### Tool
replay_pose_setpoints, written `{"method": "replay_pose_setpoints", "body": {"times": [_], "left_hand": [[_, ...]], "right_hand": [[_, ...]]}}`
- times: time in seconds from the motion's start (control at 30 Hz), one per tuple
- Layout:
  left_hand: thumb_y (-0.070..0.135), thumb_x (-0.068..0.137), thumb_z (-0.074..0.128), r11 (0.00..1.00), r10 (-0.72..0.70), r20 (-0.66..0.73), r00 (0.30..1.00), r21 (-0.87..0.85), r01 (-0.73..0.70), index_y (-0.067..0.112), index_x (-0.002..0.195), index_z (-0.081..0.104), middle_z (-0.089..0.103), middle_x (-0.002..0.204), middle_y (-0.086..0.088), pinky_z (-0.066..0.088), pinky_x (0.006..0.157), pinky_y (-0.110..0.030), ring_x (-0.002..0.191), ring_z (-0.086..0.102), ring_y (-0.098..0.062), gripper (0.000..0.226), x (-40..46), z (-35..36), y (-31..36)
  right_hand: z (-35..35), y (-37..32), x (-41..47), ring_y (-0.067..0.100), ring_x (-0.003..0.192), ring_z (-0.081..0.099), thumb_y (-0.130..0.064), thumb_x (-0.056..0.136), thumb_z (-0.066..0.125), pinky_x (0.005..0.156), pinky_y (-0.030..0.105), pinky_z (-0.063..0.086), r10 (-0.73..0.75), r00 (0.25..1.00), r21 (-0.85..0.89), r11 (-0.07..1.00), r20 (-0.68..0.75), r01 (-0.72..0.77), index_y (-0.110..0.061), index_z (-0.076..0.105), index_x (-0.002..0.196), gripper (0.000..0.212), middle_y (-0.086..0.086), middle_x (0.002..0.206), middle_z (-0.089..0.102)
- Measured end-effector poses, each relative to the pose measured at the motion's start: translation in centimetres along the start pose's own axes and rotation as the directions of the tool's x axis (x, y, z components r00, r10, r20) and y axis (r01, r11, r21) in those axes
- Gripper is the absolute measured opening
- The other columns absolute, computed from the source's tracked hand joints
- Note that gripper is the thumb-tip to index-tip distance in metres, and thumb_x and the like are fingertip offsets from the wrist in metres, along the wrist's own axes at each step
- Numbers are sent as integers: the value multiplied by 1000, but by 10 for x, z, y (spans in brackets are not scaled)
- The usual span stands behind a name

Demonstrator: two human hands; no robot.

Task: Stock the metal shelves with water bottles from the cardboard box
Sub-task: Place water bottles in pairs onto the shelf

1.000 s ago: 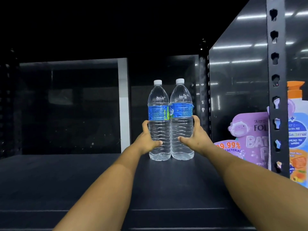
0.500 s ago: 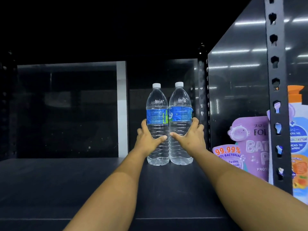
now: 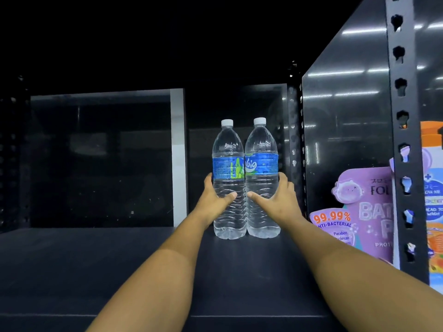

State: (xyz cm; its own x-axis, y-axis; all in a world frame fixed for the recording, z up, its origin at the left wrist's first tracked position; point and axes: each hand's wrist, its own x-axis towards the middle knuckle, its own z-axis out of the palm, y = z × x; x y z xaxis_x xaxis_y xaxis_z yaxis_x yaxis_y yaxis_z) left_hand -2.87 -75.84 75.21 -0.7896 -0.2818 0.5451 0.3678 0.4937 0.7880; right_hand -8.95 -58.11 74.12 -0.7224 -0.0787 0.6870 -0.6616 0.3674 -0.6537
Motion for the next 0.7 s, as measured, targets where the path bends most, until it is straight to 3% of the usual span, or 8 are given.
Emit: {"method": "replay_pose_setpoints", "body": {"times": [0.1,0.2,0.33,0.47,0.6,0.7], "left_hand": [[48,74,79,979,8,-80,997,205,9,29,153,2,29,149,-6,34,112,-45,136,35,-25,112,-1,10,1],[45,75,79,926,21,-142,990,376,34,23,154,-1,22,145,-12,31,110,-44,135,29,-32,115,-1,17,4],[35,77,78,964,38,-76,996,264,-17,25,152,15,37,143,-4,34,112,-43,133,39,-24,98,3,8,-1],[37,74,74,984,29,-35,999,175,-22,32,150,17,51,138,5,41,108,-46,125,51,-17,95,-1,3,-5],[41,74,81,970,46,-72,996,240,-28,26,154,1,27,152,-4,32,114,-42,138,34,-24,114,-5,9,-1],[41,75,80,923,65,-112,992,385,-17,24,153,-8,18,148,-10,29,110,-42,137,26,-31,119,-8,15,2]], "right_hand": [[4,-5,0,30,132,29,-67,67,73,103,47,35,30,999,-153,988,-40,-36,-19,15,148,110,12,140,29],[4,-4,1,31,127,36,-59,69,76,96,42,40,36,999,-148,988,-16,-38,-21,15,148,106,13,136,32],[-1,3,2,25,118,50,-46,75,75,88,35,42,10,1000,-53,999,-4,-10,-23,23,144,90,7,133,47],[-2,7,-1,21,120,51,-42,74,75,94,39,44,-18,1000,56,998,0,18,-29,17,146,92,3,131,52],[2,2,-2,23,131,34,-55,70,77,99,41,38,-38,999,-37,999,-15,38,-28,10,149,107,8,139,33],[4,2,-2,26,126,36,-56,68,78,96,41,41,-36,999,-112,993,-25,33,-28,7,149,112,9,135,32]]}}
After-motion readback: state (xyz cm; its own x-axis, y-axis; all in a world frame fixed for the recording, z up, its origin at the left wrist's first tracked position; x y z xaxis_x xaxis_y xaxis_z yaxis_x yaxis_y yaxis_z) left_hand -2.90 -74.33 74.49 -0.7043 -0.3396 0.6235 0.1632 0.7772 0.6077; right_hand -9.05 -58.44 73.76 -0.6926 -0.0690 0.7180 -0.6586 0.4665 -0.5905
